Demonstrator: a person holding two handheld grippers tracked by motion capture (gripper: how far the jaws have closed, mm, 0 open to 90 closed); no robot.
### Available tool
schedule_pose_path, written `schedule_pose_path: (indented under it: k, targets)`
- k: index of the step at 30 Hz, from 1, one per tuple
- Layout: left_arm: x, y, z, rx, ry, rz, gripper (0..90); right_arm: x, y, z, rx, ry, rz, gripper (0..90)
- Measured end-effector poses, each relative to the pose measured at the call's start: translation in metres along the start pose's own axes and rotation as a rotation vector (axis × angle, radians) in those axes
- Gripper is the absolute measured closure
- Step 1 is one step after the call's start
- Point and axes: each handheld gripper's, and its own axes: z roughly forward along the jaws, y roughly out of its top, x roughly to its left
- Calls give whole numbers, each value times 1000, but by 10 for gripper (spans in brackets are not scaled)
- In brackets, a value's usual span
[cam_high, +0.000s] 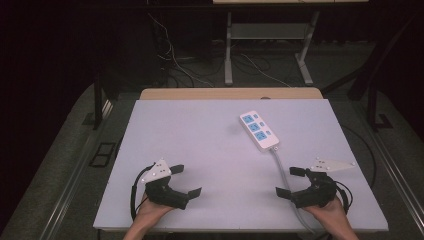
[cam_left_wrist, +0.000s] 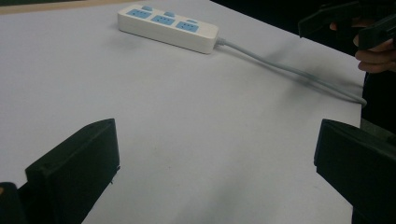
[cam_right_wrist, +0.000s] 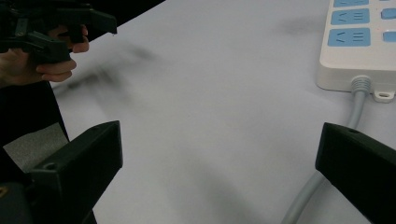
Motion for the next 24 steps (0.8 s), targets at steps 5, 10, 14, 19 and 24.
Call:
schedule_pose_path:
  k: [5, 10, 14, 19, 24]
  targets:
    - [0, 0, 0, 0, -3, 2, 0, 1, 0, 0, 4, -1, -2, 4]
    - [0, 0, 0, 0, -6, 3, 0, 0, 0, 0, 6, -1, 0, 4]
    - [0, 0, 0, -3, -8, 1, 0, -1, 0, 0, 4, -1, 0, 4]
    - [1, 0, -1, -3, -8, 0, 0, -1, 0, 0, 5, 0, 2, 4]
    - [0, 0, -1, -1, -11, 0, 0, -1, 0, -1, 6, 0, 5, 4]
